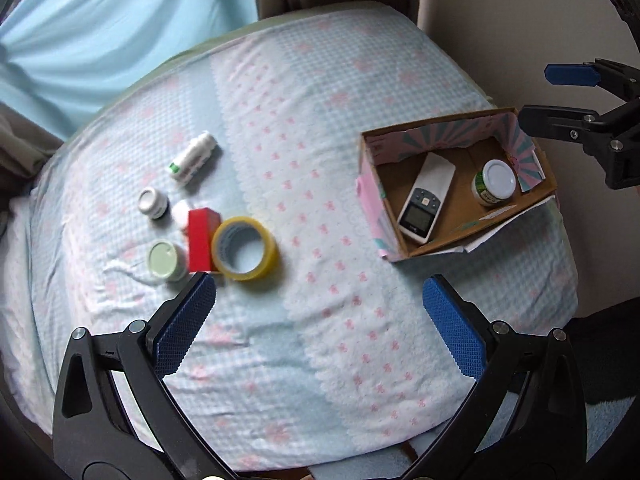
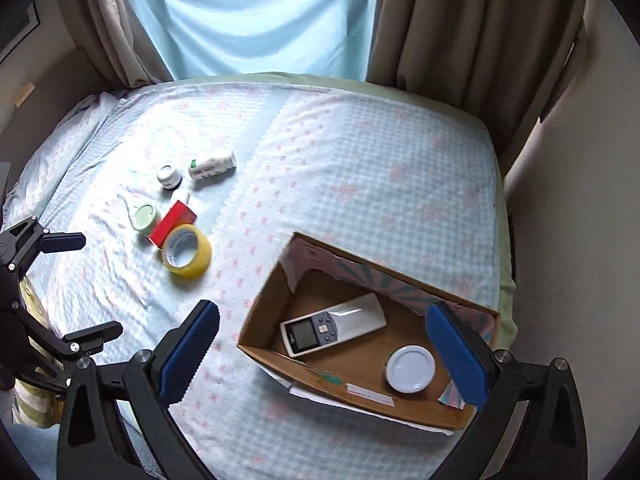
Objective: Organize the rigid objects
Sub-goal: 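Withdraw both tools from the box back toward the remaining objects, then grasp the pale green jar with the left tool while the right tool grasps the yellow tape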
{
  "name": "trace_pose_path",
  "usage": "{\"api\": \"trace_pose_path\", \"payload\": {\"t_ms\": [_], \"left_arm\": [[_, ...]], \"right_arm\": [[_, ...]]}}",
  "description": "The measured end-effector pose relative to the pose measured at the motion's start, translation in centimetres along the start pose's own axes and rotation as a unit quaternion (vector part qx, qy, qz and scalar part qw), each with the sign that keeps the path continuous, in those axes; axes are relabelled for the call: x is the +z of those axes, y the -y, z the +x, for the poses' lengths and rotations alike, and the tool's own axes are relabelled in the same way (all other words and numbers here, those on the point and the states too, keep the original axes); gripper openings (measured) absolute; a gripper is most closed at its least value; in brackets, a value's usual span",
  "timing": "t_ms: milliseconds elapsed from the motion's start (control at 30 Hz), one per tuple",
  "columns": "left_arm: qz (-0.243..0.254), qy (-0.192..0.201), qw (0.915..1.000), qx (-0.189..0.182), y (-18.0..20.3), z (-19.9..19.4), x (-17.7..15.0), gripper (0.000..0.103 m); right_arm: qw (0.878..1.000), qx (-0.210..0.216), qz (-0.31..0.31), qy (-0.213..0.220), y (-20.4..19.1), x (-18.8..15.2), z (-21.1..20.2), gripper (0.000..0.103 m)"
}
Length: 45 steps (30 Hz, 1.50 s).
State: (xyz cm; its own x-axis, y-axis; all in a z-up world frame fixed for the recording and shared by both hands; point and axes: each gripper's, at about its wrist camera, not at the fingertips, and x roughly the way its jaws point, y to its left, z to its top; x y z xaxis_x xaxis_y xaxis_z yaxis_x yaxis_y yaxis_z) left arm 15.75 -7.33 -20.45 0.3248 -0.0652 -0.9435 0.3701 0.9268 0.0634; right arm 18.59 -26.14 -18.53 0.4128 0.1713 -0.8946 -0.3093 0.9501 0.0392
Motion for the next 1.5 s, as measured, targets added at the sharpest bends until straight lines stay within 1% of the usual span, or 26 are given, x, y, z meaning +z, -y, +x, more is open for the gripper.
{"api": "trace_pose_path", "payload": {"t_ms": [67, 133, 233, 367, 467, 567, 633, 733, 867, 1033, 1267, 1367, 1500], "left_arm": [[-0.003, 0.0, 0.9999, 0.016, -2.4, -0.7, -1.5, 0.103], [-0.01, -0.006, 0.9997, 0.023, -5.0, -1.0, -2.9, 0.103], [-0.034, -0.015, 0.9988, 0.032, -9.1, -1.0, -4.9, 0.103], [-0.068, -0.016, 0.9972, 0.026, -14.4, -0.6, -6.9, 0.103], [-0.082, -0.014, 0.9964, 0.015, -17.8, 0.2, -7.8, 0.103], [-0.085, -0.014, 0.9963, 0.005, -20.9, 1.7, -8.4, 0.103], [-0.079, -0.014, 0.9967, 0.0, -22.8, 3.0, -8.6, 0.103], [-0.058, -0.017, 0.9981, -0.004, -25.0, 5.7, -8.9, 0.103], [-0.03, -0.033, 0.999, -0.009, -27.1, 10.2, -8.8, 0.103], [-0.009, -0.055, 0.9981, -0.025, -28.5, 15.5, -8.6, 0.103], [0.007, -0.07, 0.9965, -0.044, -28.6, 20.9, -8.0, 0.103], [0.009, -0.082, 0.9947, -0.06, -28.2, 23.3, -7.9, 0.103], [0.02, -0.096, 0.9933, -0.061, -27.4, 26.1, -7.7, 0.103]], "right_arm": [[1.0, 0.01, 0.004, 0.012, -2.0, 0.5, -0.6, 0.103], [1.0, 0.023, 0.012, 0.017, -3.9, 0.7, -0.8, 0.103], [0.999, 0.035, 0.02, 0.018, -7.1, 1.0, -0.5, 0.103], [0.998, 0.044, 0.036, 0.008, -11.6, 1.1, 1.1, 0.103], [0.998, 0.039, 0.047, -0.004, -14.7, 1.1, 2.9, 0.103], [0.998, 0.028, 0.055, -0.014, -17.5, 1.4, 4.9, 0.103], [0.998, 0.019, 0.061, -0.018, -19.3, 1.6, 6.2, 0.103], [0.997, 0.007, 0.076, -0.03, -21.7, 1.8, 8.8, 0.103], [0.993, -0.002, 0.1, -0.06, -24.5, 1.9, 13.3, 0.103], [0.987, -0.011, 0.124, -0.104, -26.7, 1.5, 18.6, 0.103], [0.977, -0.035, 0.161, -0.137, -26.3, 1.1, 24.2, 0.103], [0.974, -0.044, 0.159, -0.158, -25.7, 1.1, 26.9, 0.103], [0.971, -0.047, 0.146, -0.181, -25.1, 0.9, 30.0, 0.103]]}}
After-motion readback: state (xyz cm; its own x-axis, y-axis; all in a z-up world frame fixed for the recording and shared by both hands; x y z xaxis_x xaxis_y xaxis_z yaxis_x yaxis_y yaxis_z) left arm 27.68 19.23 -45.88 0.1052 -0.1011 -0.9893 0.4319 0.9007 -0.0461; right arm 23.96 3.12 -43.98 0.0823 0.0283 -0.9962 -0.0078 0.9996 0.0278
